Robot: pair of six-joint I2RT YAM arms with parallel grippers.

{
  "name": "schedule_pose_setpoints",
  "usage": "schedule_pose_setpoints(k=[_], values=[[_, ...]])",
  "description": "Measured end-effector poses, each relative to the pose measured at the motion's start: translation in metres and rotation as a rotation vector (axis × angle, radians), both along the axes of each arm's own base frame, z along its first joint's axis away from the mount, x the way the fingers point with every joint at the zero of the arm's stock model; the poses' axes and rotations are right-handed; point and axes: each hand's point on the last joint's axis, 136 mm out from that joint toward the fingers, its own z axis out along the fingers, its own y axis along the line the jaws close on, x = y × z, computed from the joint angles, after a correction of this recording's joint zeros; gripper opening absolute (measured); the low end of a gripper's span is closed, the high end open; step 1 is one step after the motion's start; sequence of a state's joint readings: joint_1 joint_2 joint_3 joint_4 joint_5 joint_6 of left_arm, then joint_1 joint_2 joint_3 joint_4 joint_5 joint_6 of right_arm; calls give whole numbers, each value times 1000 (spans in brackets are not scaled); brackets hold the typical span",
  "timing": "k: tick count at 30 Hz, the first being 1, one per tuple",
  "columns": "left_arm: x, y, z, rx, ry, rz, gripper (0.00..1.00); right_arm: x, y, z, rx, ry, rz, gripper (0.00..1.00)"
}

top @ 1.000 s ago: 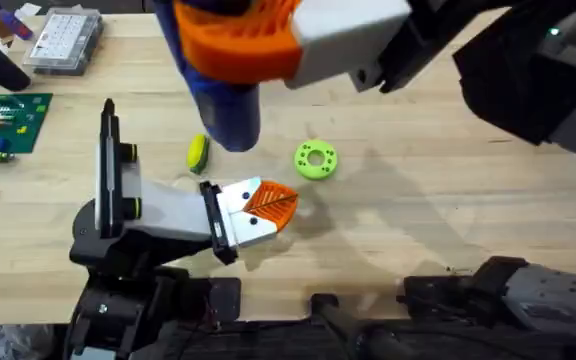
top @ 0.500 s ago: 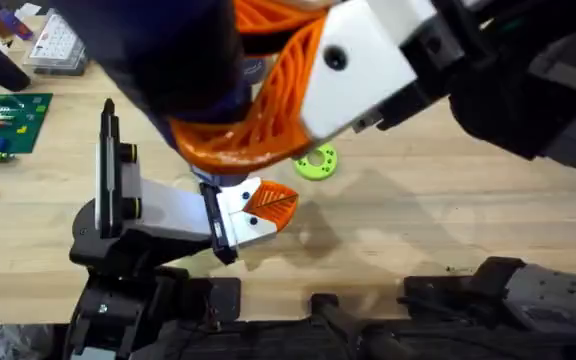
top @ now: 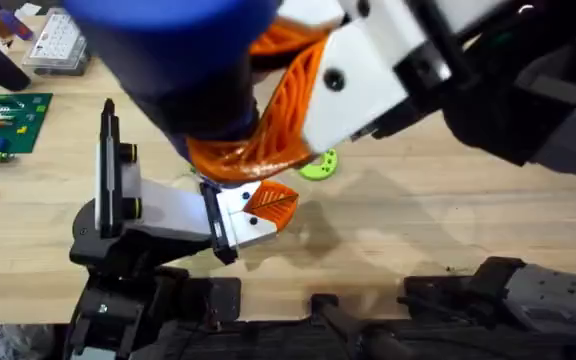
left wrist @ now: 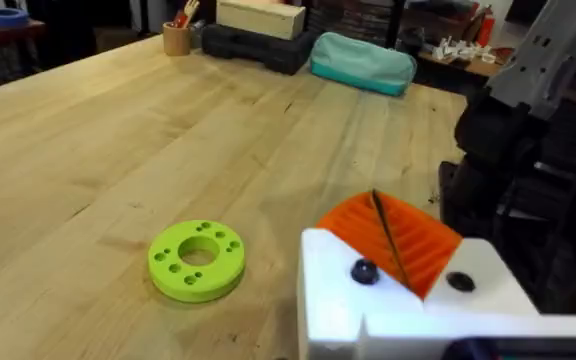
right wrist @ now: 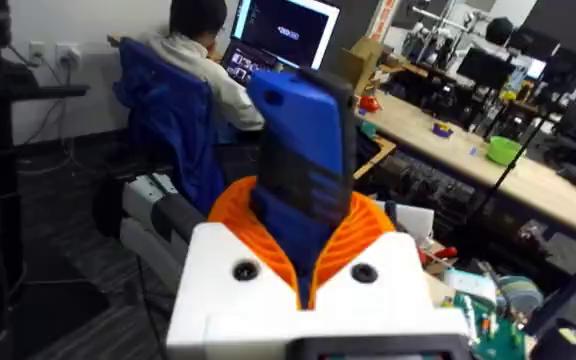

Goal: Pick up the gripper from the table and insert it into the empty holder that is missing its gripper. Then pick up a screw, insert it into the mounting hole, and use the screwdriver to tighten it. Finally, clean up the table by picking up the vegetable and placing it into the bucket.

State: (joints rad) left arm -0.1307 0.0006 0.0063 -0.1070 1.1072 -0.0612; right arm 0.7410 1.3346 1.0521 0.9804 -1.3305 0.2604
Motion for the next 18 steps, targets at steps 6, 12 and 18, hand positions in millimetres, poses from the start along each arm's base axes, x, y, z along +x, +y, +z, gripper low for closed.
schedule_pose_setpoints(k=[6, 12, 18], values=[[0, 0, 0, 0, 0, 0, 11, 2, 1, -8, -16, 20, -4, 33], [0, 0, 0, 0, 0, 0, 11, 7, 3, -12, -27, 33, -13, 33], [0, 0, 0, 0, 0, 0, 11, 18, 7, -21, -50, 61, -26, 32]])
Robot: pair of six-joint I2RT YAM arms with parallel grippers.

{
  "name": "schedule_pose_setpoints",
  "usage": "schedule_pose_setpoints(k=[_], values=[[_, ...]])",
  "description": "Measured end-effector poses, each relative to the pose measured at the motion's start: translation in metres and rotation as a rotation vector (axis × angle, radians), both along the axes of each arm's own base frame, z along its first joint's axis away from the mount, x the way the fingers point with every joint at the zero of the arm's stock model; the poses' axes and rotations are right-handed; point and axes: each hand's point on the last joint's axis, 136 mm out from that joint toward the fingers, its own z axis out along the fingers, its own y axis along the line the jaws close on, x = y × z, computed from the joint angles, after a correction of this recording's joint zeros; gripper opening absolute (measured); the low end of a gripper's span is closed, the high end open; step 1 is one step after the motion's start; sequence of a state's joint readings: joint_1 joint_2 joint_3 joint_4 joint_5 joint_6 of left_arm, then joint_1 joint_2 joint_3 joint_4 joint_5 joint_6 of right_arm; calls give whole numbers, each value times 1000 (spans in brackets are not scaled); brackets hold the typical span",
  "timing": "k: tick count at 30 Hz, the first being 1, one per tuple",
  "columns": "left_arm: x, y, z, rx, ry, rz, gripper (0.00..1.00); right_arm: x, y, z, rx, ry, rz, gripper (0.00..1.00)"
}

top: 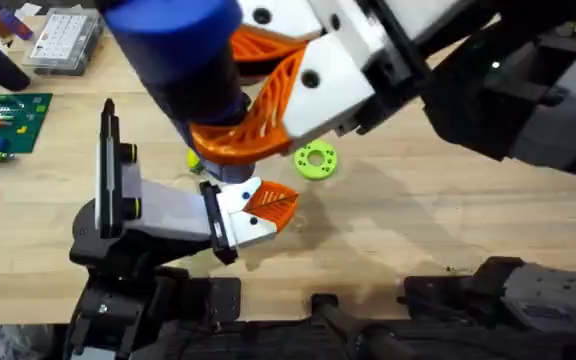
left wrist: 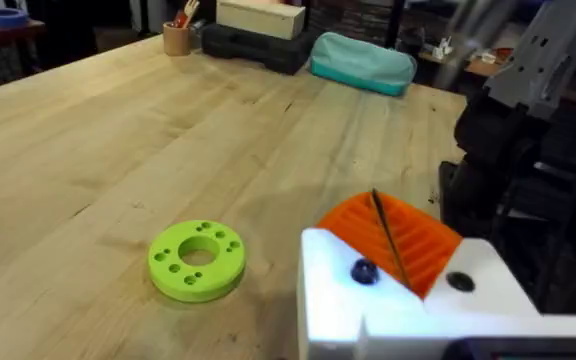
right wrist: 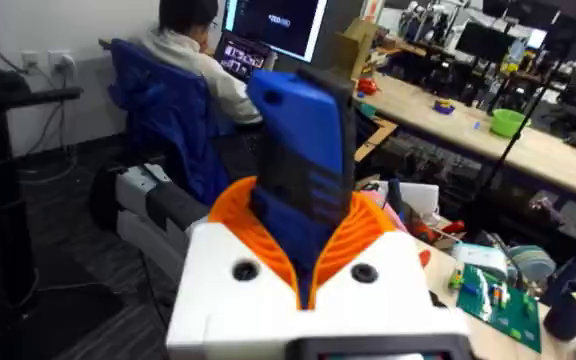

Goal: Pick up the gripper from the table and insert it into the empty holder that is missing its gripper. Then pick up a screw, insert it into the mounting hole, and use the screwdriver to tighten it. Finally, clean up the table by picking up the vegetable and placing it into the bucket.

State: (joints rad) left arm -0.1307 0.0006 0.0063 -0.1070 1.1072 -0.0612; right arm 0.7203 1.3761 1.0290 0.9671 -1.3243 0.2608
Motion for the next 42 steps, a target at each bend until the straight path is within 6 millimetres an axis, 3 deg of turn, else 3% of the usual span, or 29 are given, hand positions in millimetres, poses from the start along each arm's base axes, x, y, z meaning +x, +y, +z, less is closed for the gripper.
schedule_pose_setpoints(k=[27, 42], values=[[0, 0, 0, 0, 0, 0, 11, 36, 4, -30, -98, 175, -91, 33], [0, 0, 0, 0, 0, 0, 11, 40, 18, -44, -133, 257, -74, 31]])
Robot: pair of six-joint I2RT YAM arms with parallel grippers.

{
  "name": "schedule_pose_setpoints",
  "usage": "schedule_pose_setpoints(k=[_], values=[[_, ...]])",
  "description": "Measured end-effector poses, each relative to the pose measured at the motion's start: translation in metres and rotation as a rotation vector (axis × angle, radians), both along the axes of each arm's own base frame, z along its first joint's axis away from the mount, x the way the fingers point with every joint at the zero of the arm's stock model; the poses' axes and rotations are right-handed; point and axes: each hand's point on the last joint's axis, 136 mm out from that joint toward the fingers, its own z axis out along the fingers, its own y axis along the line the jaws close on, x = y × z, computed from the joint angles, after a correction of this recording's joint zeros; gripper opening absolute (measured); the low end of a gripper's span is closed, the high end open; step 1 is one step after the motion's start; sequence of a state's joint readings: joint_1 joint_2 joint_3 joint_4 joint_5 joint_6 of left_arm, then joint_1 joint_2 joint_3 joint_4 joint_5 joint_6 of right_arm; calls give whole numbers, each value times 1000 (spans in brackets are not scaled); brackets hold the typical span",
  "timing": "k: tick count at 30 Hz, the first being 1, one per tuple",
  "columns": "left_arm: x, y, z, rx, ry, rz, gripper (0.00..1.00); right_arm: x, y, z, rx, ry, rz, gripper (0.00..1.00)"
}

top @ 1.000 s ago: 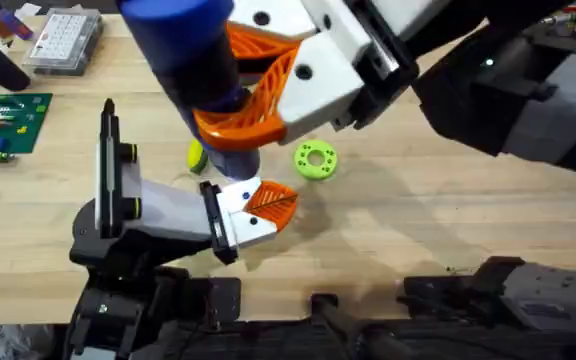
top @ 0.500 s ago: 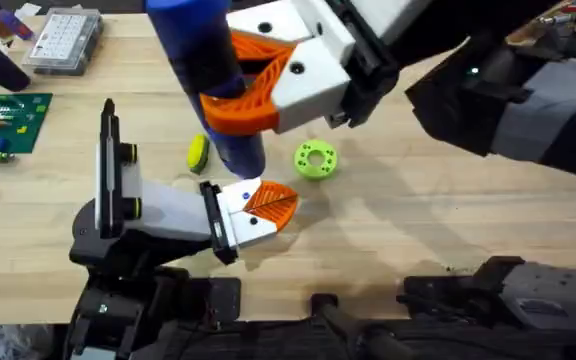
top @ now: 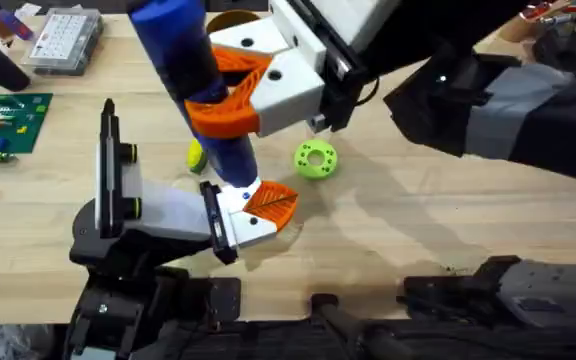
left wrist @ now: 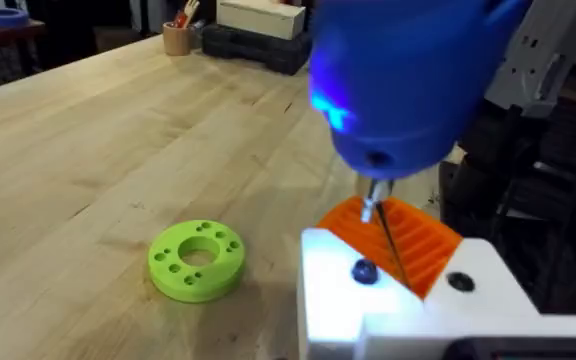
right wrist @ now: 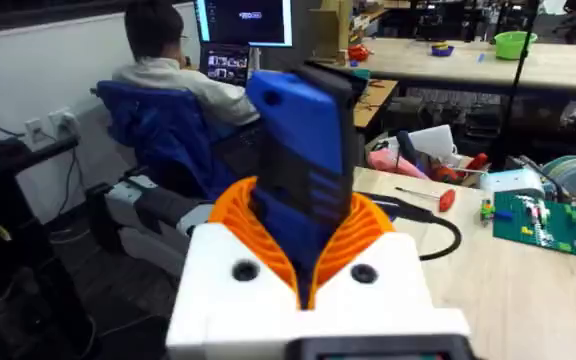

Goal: Pick up the gripper from the table and insert it into the empty holder that is missing its gripper. Then pick up a screw, insert it into the mounting hole, and use the screwdriver to tighten it. Finally, clean up the table by picking up the vegetable and placing it into the bucket.

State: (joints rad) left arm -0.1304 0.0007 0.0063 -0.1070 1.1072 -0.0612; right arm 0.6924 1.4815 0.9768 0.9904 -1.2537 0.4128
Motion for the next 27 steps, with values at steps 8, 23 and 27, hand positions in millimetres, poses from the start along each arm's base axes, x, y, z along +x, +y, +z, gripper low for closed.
schedule_pose_setpoints(k=[8, 23, 27], values=[[0, 0, 0, 0, 0, 0, 11, -1, 1, -8, -14, 23, -4, 32], [0, 0, 0, 0, 0, 0, 11, -2, 4, -12, -2, 11, -15, 32], [0, 0, 0, 0, 0, 0, 11, -3, 4, -12, -2, 11, -14, 33]])
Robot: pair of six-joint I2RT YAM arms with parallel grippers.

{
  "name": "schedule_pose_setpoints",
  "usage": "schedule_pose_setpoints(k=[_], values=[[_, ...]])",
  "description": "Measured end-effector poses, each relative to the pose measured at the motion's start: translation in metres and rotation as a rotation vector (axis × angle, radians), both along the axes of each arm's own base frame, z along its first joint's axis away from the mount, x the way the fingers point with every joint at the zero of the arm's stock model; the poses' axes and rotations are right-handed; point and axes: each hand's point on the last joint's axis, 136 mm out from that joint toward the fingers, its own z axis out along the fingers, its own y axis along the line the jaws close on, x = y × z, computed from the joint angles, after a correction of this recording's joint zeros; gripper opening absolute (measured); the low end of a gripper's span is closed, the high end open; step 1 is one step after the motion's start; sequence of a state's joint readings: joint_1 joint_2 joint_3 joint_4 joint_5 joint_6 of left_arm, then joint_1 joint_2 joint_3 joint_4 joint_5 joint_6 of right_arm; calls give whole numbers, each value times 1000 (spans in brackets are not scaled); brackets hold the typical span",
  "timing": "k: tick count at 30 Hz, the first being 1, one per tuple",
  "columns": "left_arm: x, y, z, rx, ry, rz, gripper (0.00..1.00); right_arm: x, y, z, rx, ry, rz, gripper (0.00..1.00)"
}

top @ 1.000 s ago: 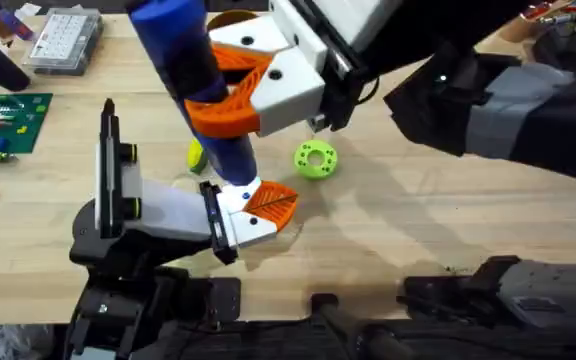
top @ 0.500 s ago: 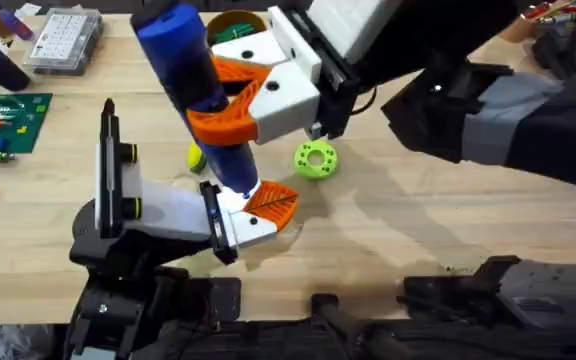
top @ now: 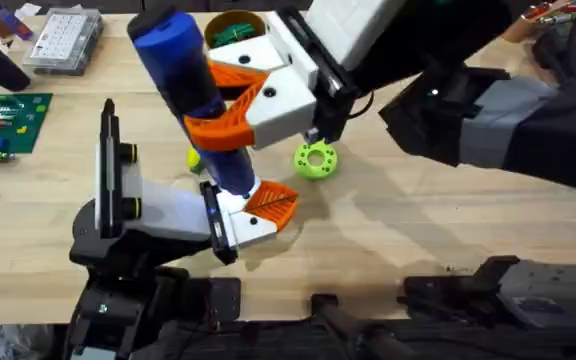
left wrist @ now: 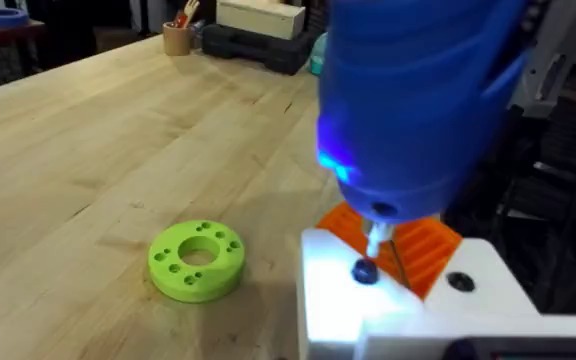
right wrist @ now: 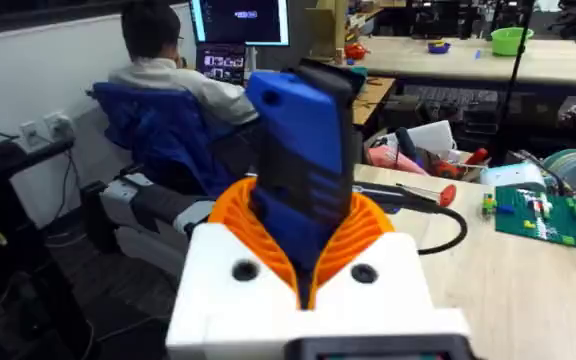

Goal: Pick up the gripper from the table and insert it into the empty holder that is missing its gripper. Then pick up a screw, insert it into the mounting hole, and use the screwdriver to tighten it. Finally, clean up the table by picking up the vegetable and placing it into the bucket.

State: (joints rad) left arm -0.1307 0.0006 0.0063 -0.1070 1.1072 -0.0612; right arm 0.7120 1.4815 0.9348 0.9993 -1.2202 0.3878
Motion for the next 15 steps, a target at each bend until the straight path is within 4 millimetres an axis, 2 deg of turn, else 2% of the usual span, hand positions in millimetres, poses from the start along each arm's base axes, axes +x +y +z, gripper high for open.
schedule_pose_setpoints(k=[15], values=[[0, 0, 0, 0, 1, 0, 11, -6, -1, -5, 28, -27, 0, 33]])
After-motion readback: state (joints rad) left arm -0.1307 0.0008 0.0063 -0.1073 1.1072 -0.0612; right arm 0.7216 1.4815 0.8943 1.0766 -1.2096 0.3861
